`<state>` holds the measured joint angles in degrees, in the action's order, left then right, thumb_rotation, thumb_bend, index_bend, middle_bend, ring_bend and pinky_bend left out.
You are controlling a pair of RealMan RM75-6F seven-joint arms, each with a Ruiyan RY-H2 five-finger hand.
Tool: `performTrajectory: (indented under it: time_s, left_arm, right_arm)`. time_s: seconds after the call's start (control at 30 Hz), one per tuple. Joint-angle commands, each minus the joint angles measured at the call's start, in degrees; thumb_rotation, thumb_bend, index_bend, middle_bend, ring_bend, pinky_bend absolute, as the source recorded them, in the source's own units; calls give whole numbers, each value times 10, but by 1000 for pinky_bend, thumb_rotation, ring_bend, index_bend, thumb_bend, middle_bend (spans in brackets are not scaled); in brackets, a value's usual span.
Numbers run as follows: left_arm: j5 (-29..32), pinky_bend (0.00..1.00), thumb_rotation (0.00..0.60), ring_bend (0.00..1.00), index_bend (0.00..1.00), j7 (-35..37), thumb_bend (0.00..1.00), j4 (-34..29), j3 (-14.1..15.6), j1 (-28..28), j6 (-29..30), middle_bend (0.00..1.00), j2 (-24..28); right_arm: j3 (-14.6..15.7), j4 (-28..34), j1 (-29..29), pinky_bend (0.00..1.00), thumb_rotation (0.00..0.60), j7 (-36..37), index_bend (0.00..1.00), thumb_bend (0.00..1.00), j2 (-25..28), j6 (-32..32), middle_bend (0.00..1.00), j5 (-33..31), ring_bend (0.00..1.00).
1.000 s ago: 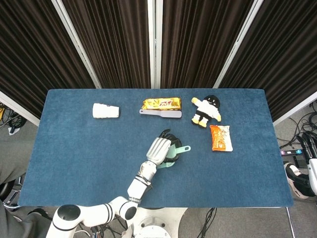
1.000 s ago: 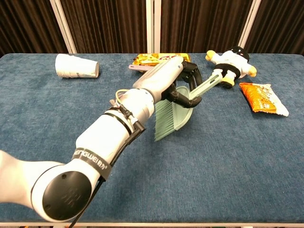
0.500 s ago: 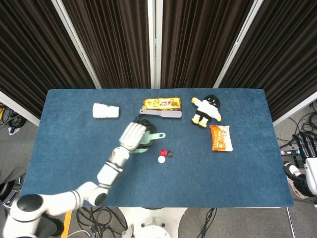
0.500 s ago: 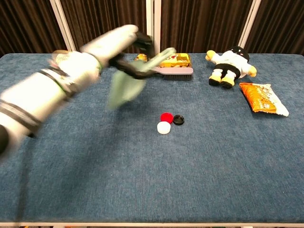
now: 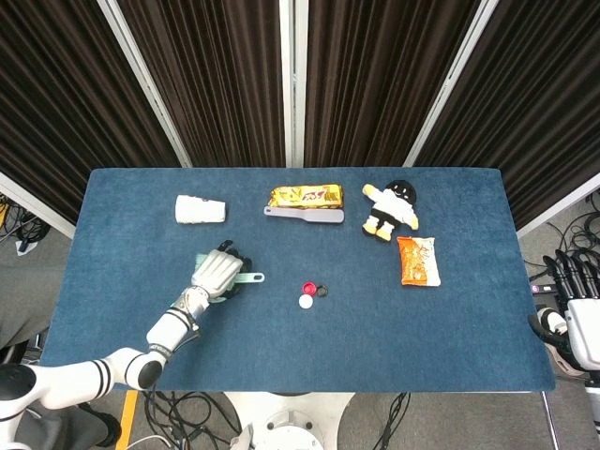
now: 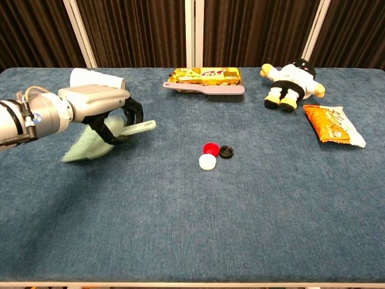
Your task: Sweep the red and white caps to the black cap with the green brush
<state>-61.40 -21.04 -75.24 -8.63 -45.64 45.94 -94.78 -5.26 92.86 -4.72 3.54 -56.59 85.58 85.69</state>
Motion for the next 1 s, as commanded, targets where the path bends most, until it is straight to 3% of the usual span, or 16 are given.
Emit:
performTrajectory:
  time_s: [0.03, 0.23, 0.43, 0.6, 0.83, 1.0]
  left_arm:
    - [-4, 105, 600, 170, 199, 24, 240, -18, -6, 18, 35, 247, 6]
    - [-40, 105, 600, 170, 200, 158, 225, -62, -16, 88, 109, 245, 82]
    - [-39, 104, 600, 170, 260, 224, 223, -29, -15, 186, 225, 260, 146]
    - [-53, 99, 600, 170, 294, 233, 223, -12, 13, 264, 308, 262, 183]
    - [-105, 90, 600, 170, 288, 192, 224, -103, 75, 354, 400, 262, 235]
    - [-131, 87, 600, 170, 288, 178, 224, -157, 98, 388, 429, 262, 254]
  right_arm:
    - [0, 0, 1, 0, 600, 0, 0, 160, 1, 0, 13, -2, 0]
    - [-1, -5, -1, 0, 600, 12, 0, 183, 4, -11, 13, -12, 0]
    - [-9, -23, -3, 0, 600, 39, 0, 235, -2, -12, 64, -20, 0]
    - [-7, -32, -9, 0, 600, 51, 0, 263, -11, -25, 81, -21, 0]
    - [4, -9, -10, 0, 600, 37, 0, 263, -18, -30, 61, -9, 0]
    - [7, 0, -5, 0, 600, 23, 0, 260, -21, -19, 51, 0, 0]
